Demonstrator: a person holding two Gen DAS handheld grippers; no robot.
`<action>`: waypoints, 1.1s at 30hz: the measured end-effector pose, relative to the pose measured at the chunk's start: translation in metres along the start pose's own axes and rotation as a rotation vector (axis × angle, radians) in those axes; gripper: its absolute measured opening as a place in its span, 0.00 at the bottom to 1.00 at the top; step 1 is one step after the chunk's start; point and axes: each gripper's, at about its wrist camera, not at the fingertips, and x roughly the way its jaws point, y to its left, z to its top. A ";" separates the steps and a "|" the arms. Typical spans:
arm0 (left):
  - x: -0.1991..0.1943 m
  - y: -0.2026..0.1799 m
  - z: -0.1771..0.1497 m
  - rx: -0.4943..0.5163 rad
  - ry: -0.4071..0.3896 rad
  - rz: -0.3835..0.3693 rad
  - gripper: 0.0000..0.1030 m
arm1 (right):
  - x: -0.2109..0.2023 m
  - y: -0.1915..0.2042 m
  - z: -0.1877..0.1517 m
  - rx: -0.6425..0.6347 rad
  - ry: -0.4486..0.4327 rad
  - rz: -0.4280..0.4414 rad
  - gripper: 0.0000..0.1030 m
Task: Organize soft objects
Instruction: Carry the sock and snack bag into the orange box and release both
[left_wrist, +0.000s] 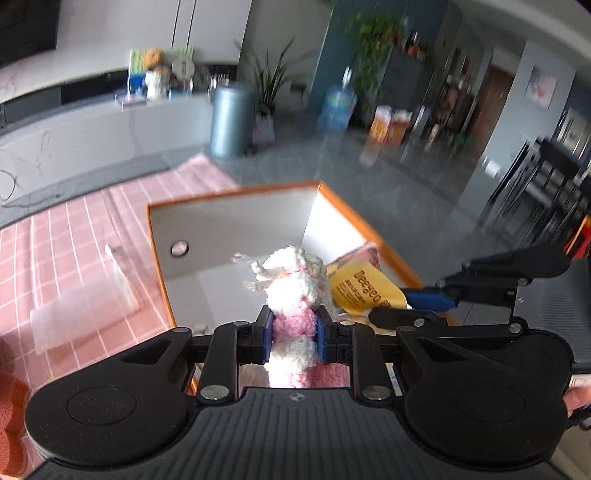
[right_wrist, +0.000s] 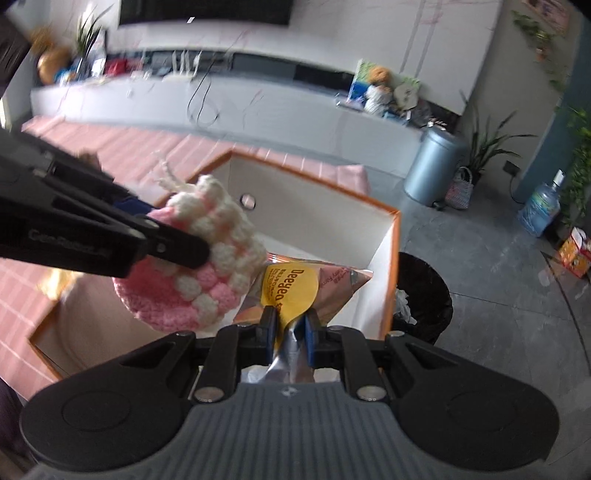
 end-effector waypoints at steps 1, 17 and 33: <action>0.005 0.000 0.000 0.001 0.020 0.009 0.24 | 0.006 0.002 0.000 -0.022 0.012 -0.001 0.13; 0.047 -0.025 -0.017 0.150 0.238 0.135 0.34 | 0.055 0.014 0.001 -0.224 0.192 0.002 0.15; 0.031 -0.038 -0.010 0.191 0.180 0.151 0.79 | 0.042 0.015 -0.005 -0.300 0.160 -0.110 0.50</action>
